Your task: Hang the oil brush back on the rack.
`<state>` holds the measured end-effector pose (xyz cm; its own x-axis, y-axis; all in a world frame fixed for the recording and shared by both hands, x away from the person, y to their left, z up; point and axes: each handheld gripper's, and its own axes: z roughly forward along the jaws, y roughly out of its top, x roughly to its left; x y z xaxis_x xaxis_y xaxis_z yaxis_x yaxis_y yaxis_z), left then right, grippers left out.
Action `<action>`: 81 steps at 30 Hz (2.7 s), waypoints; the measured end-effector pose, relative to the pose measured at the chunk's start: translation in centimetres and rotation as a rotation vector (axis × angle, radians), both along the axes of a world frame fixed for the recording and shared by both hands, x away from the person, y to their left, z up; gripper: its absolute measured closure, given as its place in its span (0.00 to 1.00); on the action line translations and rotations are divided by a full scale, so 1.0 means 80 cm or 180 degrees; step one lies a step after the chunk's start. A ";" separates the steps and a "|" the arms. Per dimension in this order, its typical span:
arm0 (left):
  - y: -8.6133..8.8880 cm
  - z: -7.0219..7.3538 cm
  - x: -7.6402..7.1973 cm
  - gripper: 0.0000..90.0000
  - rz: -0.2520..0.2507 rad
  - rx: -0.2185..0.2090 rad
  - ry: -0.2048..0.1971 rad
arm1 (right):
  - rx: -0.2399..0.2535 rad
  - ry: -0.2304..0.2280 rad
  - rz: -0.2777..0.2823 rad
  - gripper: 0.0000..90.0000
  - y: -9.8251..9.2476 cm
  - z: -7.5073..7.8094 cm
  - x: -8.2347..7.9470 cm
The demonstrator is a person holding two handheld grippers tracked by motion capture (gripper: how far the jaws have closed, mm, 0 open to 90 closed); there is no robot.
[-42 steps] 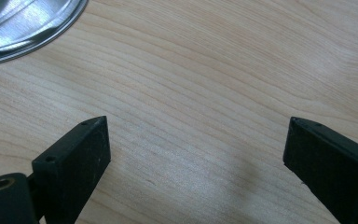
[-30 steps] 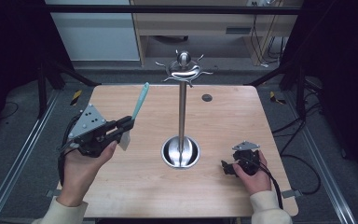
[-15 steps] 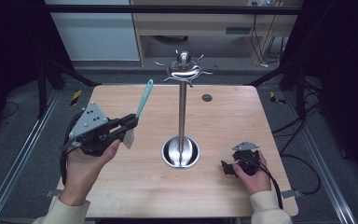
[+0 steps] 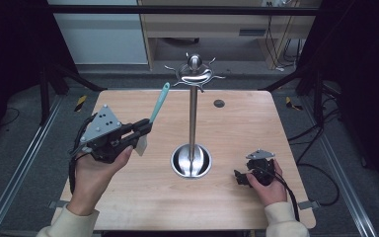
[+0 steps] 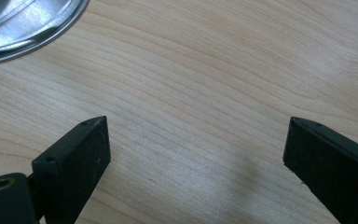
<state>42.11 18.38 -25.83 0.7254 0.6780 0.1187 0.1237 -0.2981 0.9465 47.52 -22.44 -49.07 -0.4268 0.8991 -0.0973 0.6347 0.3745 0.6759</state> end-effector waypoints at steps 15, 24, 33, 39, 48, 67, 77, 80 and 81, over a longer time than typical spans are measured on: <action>-0.009 0.003 0.002 0.91 -0.0022 0.0020 -0.0010 | 0.0025 -0.0012 0.0005 0.09 -0.001 0.001 0.000; -0.010 0.001 0.005 0.91 -0.0006 0.0058 0.0018 | 0.0024 -0.0017 0.0006 0.09 -0.001 0.001 0.000; -0.016 0.000 0.013 0.91 -0.0019 0.0110 0.0054 | 0.0021 -0.0020 0.0012 0.09 -0.001 0.001 0.000; -0.024 -0.002 0.020 0.91 -0.0040 0.0135 0.0103 | 0.0015 -0.0021 0.0016 0.09 -0.001 0.001 0.000; -0.027 -0.005 0.024 0.91 -0.0067 0.0120 0.0139 | 0.0020 -0.0025 0.0025 0.09 -0.001 0.001 0.000; -0.033 -0.004 0.030 0.91 -0.0078 0.0156 0.0196 | 0.0020 -0.0033 0.0014 0.09 -0.001 0.002 0.000; -0.033 -0.004 0.032 0.91 -0.0076 0.0150 0.0206 | 0.0016 -0.0023 0.0022 0.09 -0.001 0.002 0.000; -0.033 -0.004 0.032 0.91 -0.0079 0.0154 0.0208 | 0.0016 -0.0025 0.0021 0.09 -0.001 0.002 0.000; -0.033 -0.004 0.032 0.91 -0.0078 0.0154 0.0207 | 0.0016 -0.0025 0.0022 0.09 -0.001 0.002 0.000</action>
<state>44.65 15.77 -26.15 0.7489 0.6546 0.1030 0.1767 -0.3471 0.9210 47.49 -22.53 -48.88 -0.4322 0.8966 -0.0962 0.6267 0.3754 0.6828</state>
